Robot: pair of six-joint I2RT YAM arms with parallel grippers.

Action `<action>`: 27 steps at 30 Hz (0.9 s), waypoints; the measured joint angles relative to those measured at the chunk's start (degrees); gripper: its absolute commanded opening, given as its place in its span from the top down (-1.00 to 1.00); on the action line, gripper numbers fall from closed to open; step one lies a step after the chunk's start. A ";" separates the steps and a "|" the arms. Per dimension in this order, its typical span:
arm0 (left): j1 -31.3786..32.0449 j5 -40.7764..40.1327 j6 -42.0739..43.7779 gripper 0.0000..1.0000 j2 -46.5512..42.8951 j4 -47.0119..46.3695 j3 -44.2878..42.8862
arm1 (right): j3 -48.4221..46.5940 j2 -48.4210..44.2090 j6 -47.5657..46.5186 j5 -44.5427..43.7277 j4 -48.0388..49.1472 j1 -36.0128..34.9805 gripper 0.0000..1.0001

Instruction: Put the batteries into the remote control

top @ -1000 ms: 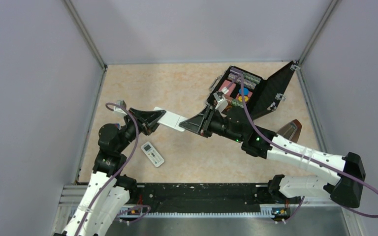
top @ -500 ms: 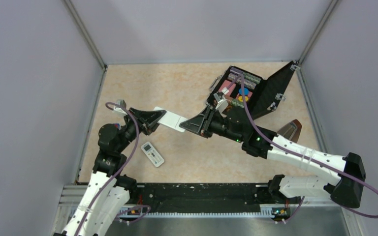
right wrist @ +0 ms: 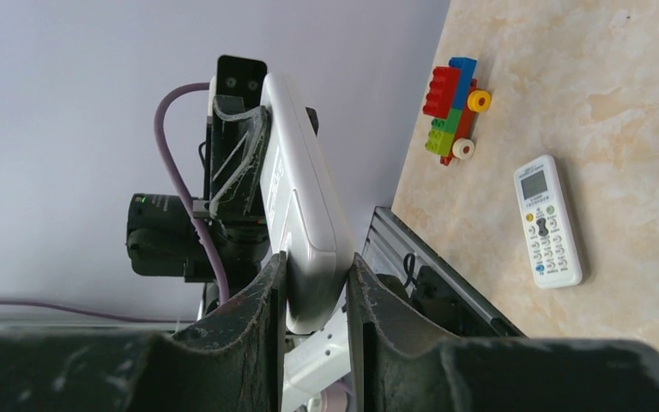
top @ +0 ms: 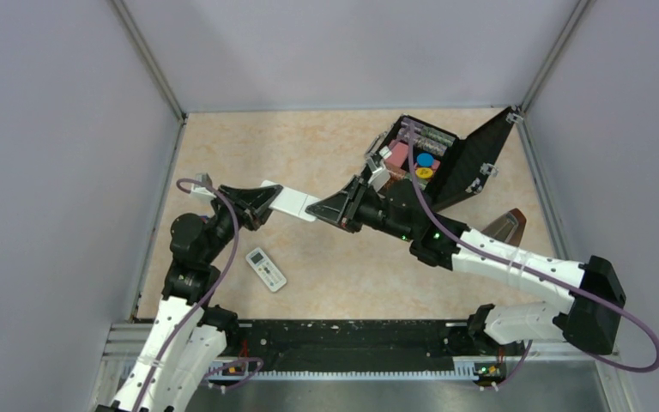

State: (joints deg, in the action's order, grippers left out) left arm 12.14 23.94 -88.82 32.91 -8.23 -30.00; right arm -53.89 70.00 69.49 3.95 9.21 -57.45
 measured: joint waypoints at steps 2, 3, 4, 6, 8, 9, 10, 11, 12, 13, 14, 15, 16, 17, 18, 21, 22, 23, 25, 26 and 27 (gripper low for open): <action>-0.11 -1.03 -0.11 1.00 0.00 -0.20 0.00 | -0.44 0.94 0.15 0.09 0.90 0.20 0.78; -0.20 -1.51 -0.20 1.00 0.04 -0.37 0.00 | -0.66 1.44 0.17 0.20 1.44 0.26 0.78; -0.31 -1.77 -0.24 1.00 0.20 -0.68 0.00 | -0.74 1.84 0.20 0.22 1.97 0.33 0.78; -0.52 -2.16 -0.48 1.00 0.72 -1.16 0.00 | -1.11 2.54 0.22 0.20 2.47 0.46 0.77; -0.68 -2.47 -0.83 1.00 1.25 -1.55 0.00 | -1.33 2.97 0.22 0.17 2.91 0.66 0.74; -0.76 -2.49 -0.87 1.00 1.46 -1.75 0.00 | -1.33 3.19 0.26 0.17 3.21 0.72 0.73; -0.83 -2.60 -0.96 1.00 1.53 -1.81 0.00 | -1.33 3.30 0.28 0.15 3.45 0.74 0.71; -0.85 -2.64 -0.98 1.00 1.53 -1.81 0.00 | -1.33 3.39 0.37 0.15 3.63 0.74 0.68; -0.85 -2.67 -1.01 1.00 1.55 -1.92 0.00 | -1.33 3.41 0.44 0.13 3.78 0.74 0.66; -0.85 -2.67 -1.03 1.00 1.64 -2.12 0.00 | -1.33 3.43 0.50 0.13 3.96 0.74 0.64; -0.85 -2.67 -1.07 1.00 1.79 -2.34 0.00 | -1.33 3.52 0.52 0.07 4.09 0.74 0.63; -0.87 -2.62 -1.05 1.00 1.92 -2.54 0.00 | -1.33 3.52 0.50 0.00 4.17 0.74 0.61; -0.87 -2.60 -1.05 1.00 2.14 -2.67 0.00 | -1.36 3.61 0.48 -0.11 4.17 0.74 0.61; -0.92 -2.56 -1.03 1.00 2.34 -2.73 0.00 | -1.36 3.67 0.44 -0.24 4.11 0.74 0.61; -0.94 -2.47 -0.94 1.00 2.56 -2.82 0.00 | -1.40 3.80 0.42 -0.33 4.04 0.74 0.62; -0.98 -2.45 -0.37 1.00 2.93 -2.97 0.00 | -1.88 4.46 0.39 -0.42 3.17 0.74 0.60; -1.03 -2.49 -0.11 1.00 2.99 -3.15 0.00 | -2.16 4.66 0.37 -0.39 2.91 0.74 0.58; -1.05 -2.51 0.35 1.00 3.02 -3.50 0.00 | -2.16 4.68 0.37 -0.37 2.91 0.74 0.53; -1.05 -2.32 1.44 1.00 3.17 -4.09 -0.02 | -2.16 4.35 0.33 -0.26 2.67 0.74 0.37; -1.05 -1.99 2.08 1.00 3.39 -4.35 -0.07 | -2.16 4.09 0.26 -0.26 2.25 0.74 0.26; -1.05 -1.33 2.80 1.00 3.76 -4.26 -0.31 | -2.16 3.80 -0.02 -0.26 1.55 0.74 0.13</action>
State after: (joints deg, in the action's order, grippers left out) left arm 11.09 22.61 -86.02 36.67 -12.49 -30.30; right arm -56.05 73.80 69.47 3.68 10.76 -56.71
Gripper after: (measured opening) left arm 0.256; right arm 0.307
